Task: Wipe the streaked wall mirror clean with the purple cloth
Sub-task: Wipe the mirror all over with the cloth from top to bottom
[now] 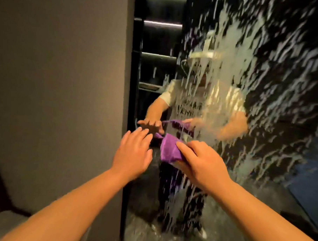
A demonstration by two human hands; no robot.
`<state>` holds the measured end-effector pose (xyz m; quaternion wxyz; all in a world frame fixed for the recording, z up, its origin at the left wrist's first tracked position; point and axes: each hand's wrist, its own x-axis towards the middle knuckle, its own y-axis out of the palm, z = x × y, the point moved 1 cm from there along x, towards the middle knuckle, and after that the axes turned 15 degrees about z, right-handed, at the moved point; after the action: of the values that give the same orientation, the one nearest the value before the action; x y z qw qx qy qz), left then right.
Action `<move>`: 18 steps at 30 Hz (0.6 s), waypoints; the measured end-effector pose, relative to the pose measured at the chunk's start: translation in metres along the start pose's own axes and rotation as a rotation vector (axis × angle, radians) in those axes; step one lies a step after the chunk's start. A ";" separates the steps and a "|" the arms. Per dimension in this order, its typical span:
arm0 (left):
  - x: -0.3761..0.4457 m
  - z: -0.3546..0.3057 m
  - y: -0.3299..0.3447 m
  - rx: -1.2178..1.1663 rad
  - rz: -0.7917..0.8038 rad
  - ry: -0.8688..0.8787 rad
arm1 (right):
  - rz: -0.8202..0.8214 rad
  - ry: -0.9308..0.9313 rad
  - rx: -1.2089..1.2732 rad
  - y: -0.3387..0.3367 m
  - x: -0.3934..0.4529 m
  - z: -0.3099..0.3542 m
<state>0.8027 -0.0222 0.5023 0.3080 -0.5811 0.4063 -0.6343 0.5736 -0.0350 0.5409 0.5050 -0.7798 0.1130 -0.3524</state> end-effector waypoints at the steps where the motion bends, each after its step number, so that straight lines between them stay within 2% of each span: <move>1: 0.014 0.007 -0.014 -0.003 -0.053 0.010 | -0.051 -0.015 -0.031 -0.020 0.018 -0.004; 10: 0.122 0.051 -0.119 -0.027 -0.435 0.019 | -0.406 -0.051 -0.353 -0.189 0.151 -0.039; 14: 0.158 0.055 -0.144 -0.119 -0.487 -0.074 | -0.551 -0.006 -0.502 -0.247 0.198 -0.065; 18: 0.179 0.054 -0.141 -0.134 -0.504 -0.077 | -0.648 0.106 -0.589 -0.306 0.241 -0.098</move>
<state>0.8429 -0.1172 0.7119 0.1165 -0.7067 0.2779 -0.6401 0.6287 -0.0902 0.9352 0.1179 -0.8666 -0.0160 -0.4847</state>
